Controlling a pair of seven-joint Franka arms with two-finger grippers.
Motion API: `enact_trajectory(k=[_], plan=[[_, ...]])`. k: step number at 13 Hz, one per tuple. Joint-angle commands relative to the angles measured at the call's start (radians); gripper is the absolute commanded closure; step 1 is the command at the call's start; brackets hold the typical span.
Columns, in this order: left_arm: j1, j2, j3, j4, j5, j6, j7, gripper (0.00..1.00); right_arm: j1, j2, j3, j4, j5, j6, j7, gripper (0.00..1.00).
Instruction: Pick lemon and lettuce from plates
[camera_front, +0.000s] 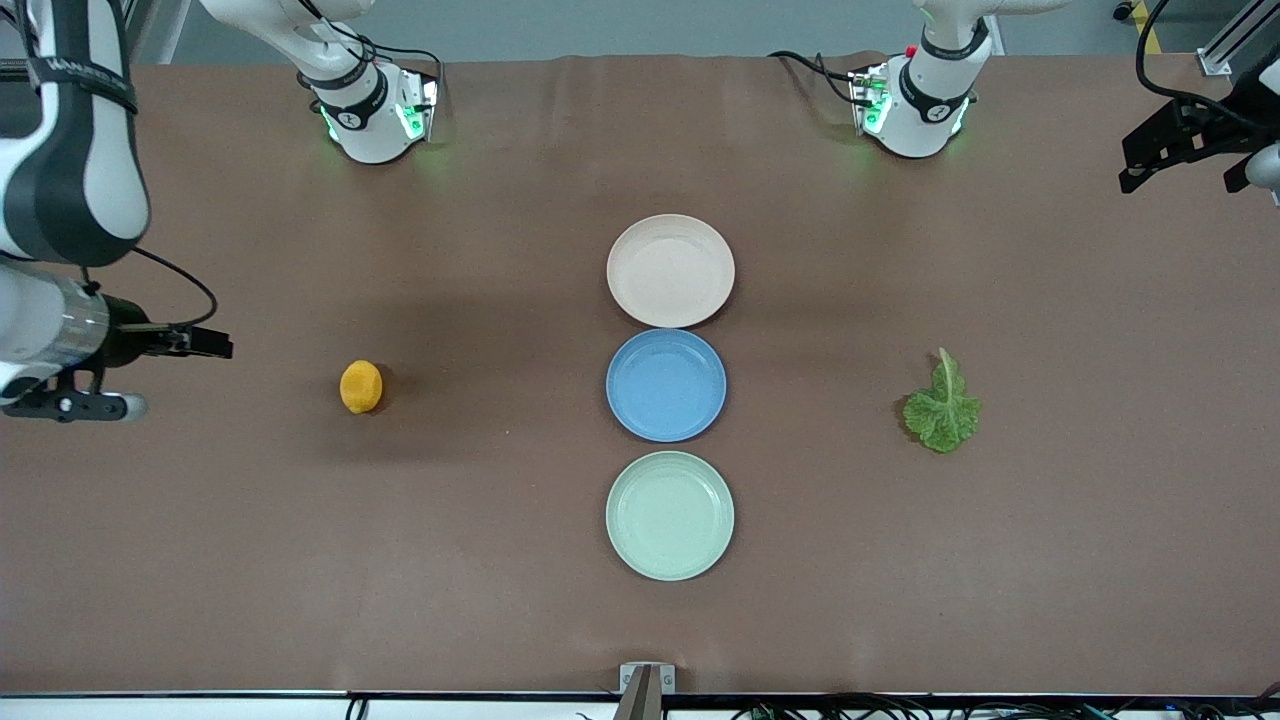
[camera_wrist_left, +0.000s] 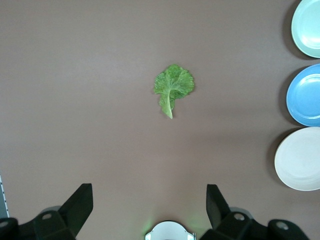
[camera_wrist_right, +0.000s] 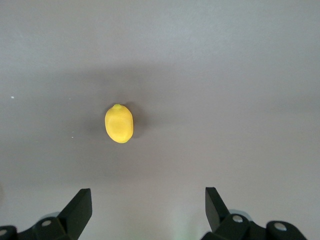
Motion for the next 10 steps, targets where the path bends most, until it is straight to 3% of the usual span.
enact_trajectory(k=[1, 8, 10], plan=[[0.019, -0.015, -0.002, -0.010, -0.016, -0.006, 0.017, 0.00, -0.020, 0.015, 0.009, 0.112, -0.007, -0.066, -0.009, 0.00], [0.016, -0.013, -0.005, 0.003, -0.017, 0.011, 0.017, 0.00, -0.024, 0.024, 0.007, 0.156, -0.038, -0.090, -0.010, 0.00], [0.016, -0.016, -0.006, 0.004, -0.017, 0.007, 0.019, 0.00, -0.068, 0.024, 0.012, 0.184, -0.027, -0.101, -0.077, 0.00]])
